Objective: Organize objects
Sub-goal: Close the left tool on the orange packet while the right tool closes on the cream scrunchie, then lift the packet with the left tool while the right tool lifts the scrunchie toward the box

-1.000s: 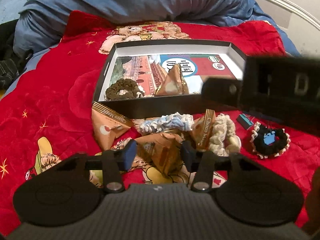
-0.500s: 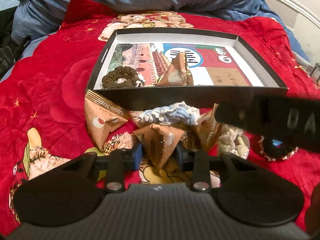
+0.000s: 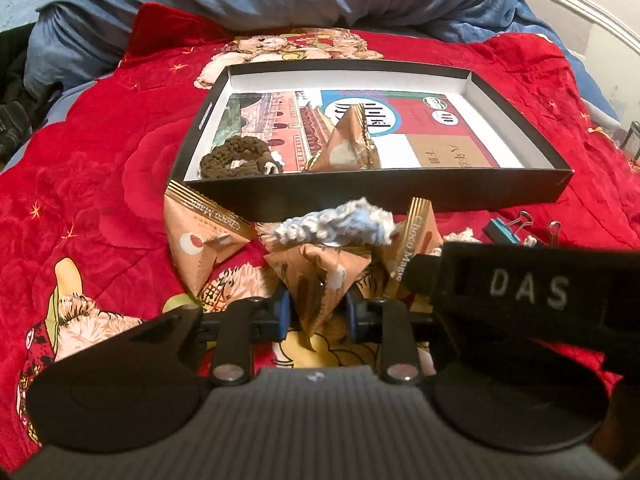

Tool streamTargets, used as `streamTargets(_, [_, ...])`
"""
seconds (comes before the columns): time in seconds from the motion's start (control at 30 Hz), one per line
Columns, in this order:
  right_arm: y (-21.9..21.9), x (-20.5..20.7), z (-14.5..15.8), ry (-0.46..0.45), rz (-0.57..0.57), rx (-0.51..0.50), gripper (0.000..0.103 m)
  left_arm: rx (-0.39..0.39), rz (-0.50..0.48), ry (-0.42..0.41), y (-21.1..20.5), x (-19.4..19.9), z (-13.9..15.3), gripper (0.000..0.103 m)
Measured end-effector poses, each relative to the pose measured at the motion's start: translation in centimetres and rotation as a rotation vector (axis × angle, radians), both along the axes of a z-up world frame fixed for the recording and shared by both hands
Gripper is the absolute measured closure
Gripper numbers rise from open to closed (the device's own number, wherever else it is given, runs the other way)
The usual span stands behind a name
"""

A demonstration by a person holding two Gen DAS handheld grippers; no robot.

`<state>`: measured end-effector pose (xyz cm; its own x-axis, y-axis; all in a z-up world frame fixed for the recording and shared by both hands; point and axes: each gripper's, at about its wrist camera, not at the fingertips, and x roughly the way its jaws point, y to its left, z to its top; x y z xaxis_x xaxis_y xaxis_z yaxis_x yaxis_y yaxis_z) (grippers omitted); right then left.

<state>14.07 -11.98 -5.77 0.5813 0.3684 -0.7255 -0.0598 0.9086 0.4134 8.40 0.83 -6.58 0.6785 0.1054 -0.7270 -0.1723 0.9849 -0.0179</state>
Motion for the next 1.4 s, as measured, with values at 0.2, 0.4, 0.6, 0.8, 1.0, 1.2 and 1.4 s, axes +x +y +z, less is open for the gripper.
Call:
streamTargets(0.2, [-0.6, 0.4, -0.1, 0.028, -0.026, 0.018, 0.064, -0.009, 0.013, -0.005, 0.1, -0.1, 0.0, 0.072])
streamTargets(0.4, [-0.6, 0.9, -0.3, 0.044, -0.037, 0.039, 0.077, -0.031, 0.019, -0.007, 0.4, -0.1, -0.1, 0.074])
streamTargets(0.6, [-0.8, 0.7, 0.1, 0.048, -0.042, 0.061, 0.079, -0.03, 0.028, -0.013, 0.3, -0.3, 0.0, 0.074])
streamTargets(0.8, [-1.0, 0.1, 1.1, 0.019, -0.035, 0.076, 0.079, -0.061, 0.045, -0.01, 0.7, -0.6, 0.3, 0.076])
streamTargets(1.0, [-0.9, -0.4, 2.0, -0.005, -0.012, 0.102, 0.079, -0.062, 0.042, -0.006, 0.5, -1.1, 0.6, 0.076])
streamTargets(1.2, [-1.2, -0.6, 2.4, -0.018, -0.011, 0.117, 0.079, -0.065, 0.041, -0.008, 0.5, -1.5, 0.9, 0.076])
streamTargets(1.4, [-1.7, -0.6, 2.7, -0.023, -0.016, 0.138, 0.079, -0.064, 0.039, -0.011, 0.2, -1.8, 1.2, 0.077])
